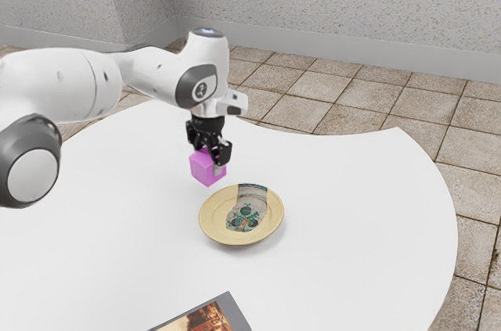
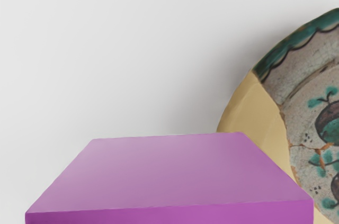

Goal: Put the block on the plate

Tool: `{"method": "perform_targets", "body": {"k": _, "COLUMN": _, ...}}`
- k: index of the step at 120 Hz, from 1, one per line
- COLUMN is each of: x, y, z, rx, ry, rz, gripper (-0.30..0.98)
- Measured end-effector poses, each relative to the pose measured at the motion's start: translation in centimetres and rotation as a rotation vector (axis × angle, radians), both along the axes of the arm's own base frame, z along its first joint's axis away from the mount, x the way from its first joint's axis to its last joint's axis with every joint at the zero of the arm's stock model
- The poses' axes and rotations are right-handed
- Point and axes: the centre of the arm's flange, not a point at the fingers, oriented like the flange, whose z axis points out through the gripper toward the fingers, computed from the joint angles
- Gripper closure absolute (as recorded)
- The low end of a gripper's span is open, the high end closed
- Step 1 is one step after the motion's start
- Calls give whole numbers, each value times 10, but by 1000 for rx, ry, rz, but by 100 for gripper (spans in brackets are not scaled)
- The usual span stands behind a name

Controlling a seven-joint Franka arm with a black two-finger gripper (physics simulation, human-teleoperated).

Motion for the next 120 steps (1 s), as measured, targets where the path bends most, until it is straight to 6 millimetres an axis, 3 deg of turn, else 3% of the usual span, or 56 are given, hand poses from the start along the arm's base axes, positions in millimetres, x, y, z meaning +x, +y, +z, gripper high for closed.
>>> {"method": "perform_targets", "body": {"k": 38, "x": -12, "y": -76, "z": -9, "rx": 15, "ry": 18, "rz": -35, "gripper": 32}}
{"method": "perform_targets", "body": {"k": 59, "x": -22, "y": -100, "z": -20, "rx": 6, "ry": 39, "rz": -27, "gripper": 32}}
{"method": "perform_targets", "body": {"k": 82, "x": -29, "y": -115, "z": -28, "rx": -16, "ry": 53, "rz": -6, "gripper": 33}}
{"method": "perform_targets", "body": {"k": 120, "x": -34, "y": -113, "z": -44, "rx": -26, "ry": 70, "rz": 46, "gripper": 29}}
